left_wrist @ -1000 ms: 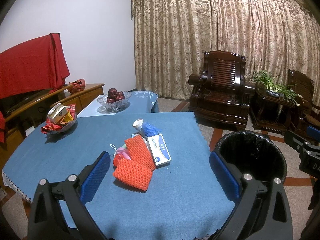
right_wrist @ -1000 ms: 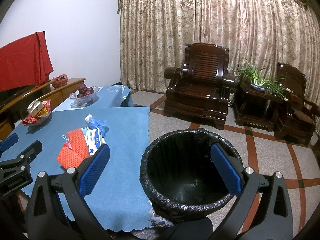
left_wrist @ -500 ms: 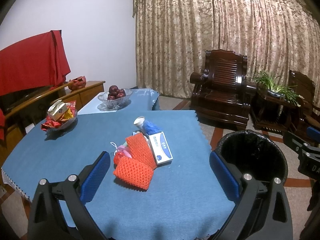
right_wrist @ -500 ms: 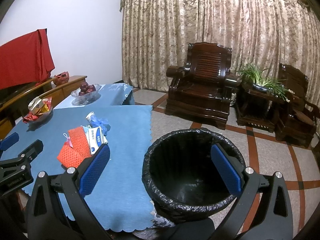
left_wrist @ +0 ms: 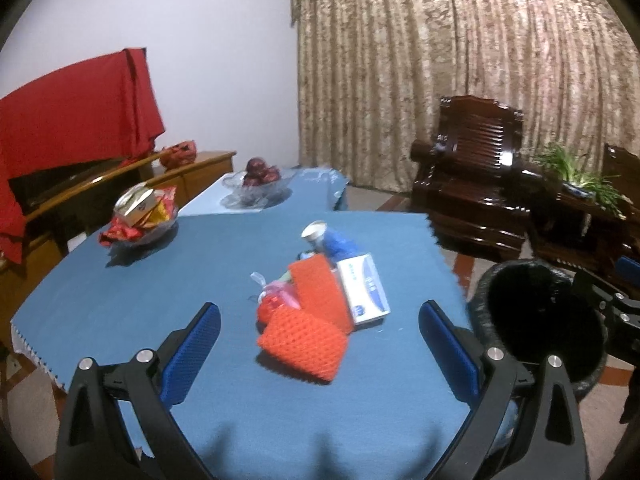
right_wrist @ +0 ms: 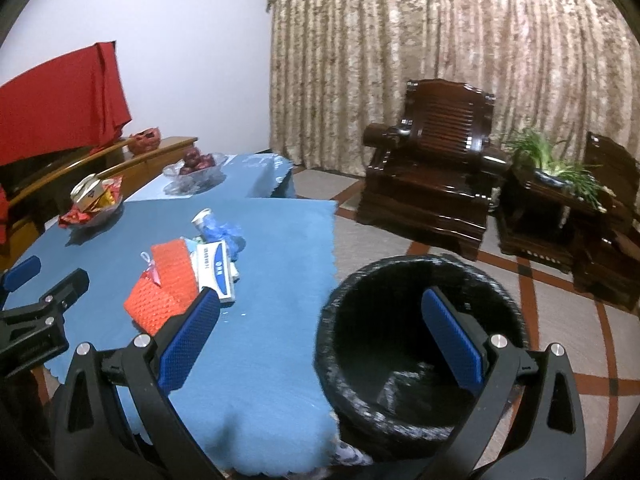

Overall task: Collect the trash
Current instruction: 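Reach the left tool to the orange foam net and grasp it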

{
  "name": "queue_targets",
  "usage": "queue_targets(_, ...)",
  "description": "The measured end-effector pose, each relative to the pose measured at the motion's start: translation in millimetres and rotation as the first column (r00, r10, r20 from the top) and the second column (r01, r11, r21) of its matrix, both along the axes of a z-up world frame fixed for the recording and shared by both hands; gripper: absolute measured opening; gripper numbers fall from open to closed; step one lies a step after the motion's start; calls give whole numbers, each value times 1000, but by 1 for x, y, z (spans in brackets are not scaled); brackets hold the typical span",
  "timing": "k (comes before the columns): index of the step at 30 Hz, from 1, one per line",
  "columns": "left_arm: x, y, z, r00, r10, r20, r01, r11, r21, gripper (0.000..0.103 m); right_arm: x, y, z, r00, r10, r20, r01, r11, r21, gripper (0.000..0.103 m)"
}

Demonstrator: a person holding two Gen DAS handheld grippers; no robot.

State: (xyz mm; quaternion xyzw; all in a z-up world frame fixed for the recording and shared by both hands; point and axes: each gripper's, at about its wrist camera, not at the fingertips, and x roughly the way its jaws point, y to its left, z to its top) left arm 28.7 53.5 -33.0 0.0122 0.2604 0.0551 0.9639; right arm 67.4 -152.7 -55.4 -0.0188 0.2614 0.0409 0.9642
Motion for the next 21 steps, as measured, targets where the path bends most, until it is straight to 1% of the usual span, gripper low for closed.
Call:
queue_targets(2, 4, 7, -9, 1000, 17, -11, -17, 1000, 1, 97, 9, 5, -10, 1000, 22, -3, -22, 1000, 1, 98)
queue_targets(4, 12, 14, -22, 999, 37, -28, -36, 999, 19, 97, 18, 12, -20, 999, 38, -17, -38, 999, 3, 98)
queue_targets(7, 23, 26, -40, 998, 49, -47, -48, 998, 32, 97, 35, 25, -39, 997, 73, -40, -72, 997, 25, 98)
queue_targets(11, 38, 36, -61, 996, 56, -71, -55, 998, 15, 97, 55, 36, -52, 994, 98, -54, -97, 995, 27, 98)
queue_targets(14, 54, 44, -80, 992, 58, -111, -59, 998, -4, 96, 69, 42, -60, 992, 109, -62, -107, 994, 30, 98)
queue_targets(15, 61, 45, -89, 990, 57, -131, -59, 998, -12, 94, 74, 44, -63, 992, 111, -67, -110, 994, 27, 98)
queue_targets(19, 80, 49, -111, 983, 47, -180, -54, 998, -30, 87, 91, 54, -75, 988, 124, -90, -124, 992, 6, 98)
queue_targets(21, 89, 50, -121, 979, 34, -202, -44, 998, -46, 80, 97, 59, -81, 986, 131, -100, -132, 991, -2, 98)
